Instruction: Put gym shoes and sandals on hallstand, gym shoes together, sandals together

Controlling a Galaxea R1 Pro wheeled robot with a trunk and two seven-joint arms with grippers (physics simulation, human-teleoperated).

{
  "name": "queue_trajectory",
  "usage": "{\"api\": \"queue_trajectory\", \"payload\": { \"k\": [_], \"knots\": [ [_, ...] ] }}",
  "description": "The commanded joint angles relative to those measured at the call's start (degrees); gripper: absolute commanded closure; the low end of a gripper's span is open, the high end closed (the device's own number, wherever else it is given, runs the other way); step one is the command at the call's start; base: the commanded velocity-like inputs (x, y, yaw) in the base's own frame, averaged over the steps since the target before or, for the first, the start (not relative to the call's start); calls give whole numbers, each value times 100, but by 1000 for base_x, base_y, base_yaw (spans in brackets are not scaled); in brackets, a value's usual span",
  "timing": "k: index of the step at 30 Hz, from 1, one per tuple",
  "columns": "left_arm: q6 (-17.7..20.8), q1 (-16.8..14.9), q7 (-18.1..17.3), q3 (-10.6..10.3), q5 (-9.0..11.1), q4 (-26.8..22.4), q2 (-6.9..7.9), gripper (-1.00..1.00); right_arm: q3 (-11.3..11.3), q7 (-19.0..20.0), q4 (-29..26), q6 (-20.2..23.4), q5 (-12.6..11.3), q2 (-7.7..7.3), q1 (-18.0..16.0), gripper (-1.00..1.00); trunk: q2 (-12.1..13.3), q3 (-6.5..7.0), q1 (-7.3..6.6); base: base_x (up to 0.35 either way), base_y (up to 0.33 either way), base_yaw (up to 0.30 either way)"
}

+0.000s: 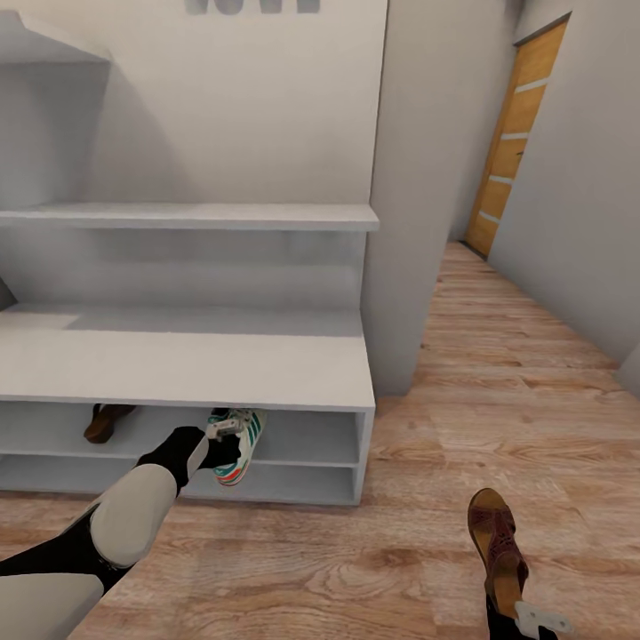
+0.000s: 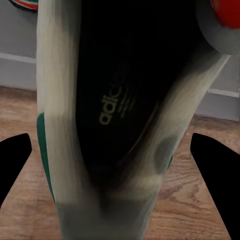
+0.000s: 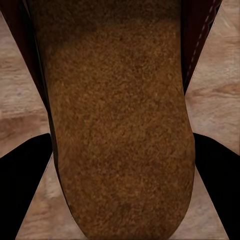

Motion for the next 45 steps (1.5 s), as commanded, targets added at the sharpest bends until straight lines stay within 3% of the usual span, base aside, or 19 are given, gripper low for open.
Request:
{"api": "queue_trajectory", "payload": {
  "k": [1, 14, 18, 27, 31, 45],
  "knots": [
    [30, 1, -42, 36, -62, -19, -4, 100, -34, -14, 6, -20, 60, 2, -5, 100, -2, -5, 1, 253, 0, 0],
    [31, 5, -45, 29, -52, -28, 11, 100, -34, -10, 3, -20, 60, 10, -5, 100, -2, -5, 1, 79, 0, 0],
    [31, 5, -40, 28, -53, -28, 10, 100, -40, -18, -3, -20, 52, 10, -5, 100, -162, -94, 89, 0, 0, 0],
    [31, 5, -42, 28, -53, -28, 12, 100, -34, -19, -7, -20, 51, 10, -5, 100, -162, -125, 89, 0, 0, 0],
    [31, 5, -40, 34, -51, -28, 11, 100, -34, -18, -4, -20, 51, 10, -5, 100, -323, -198, 177, 0, 0, 0],
    [28, 5, -40, 36, -45, -28, 12, 100, -34, -12, -2, -20, 51, 10, -5, 100, -323, -198, 177, 63, 0, 0]
  ]
}}
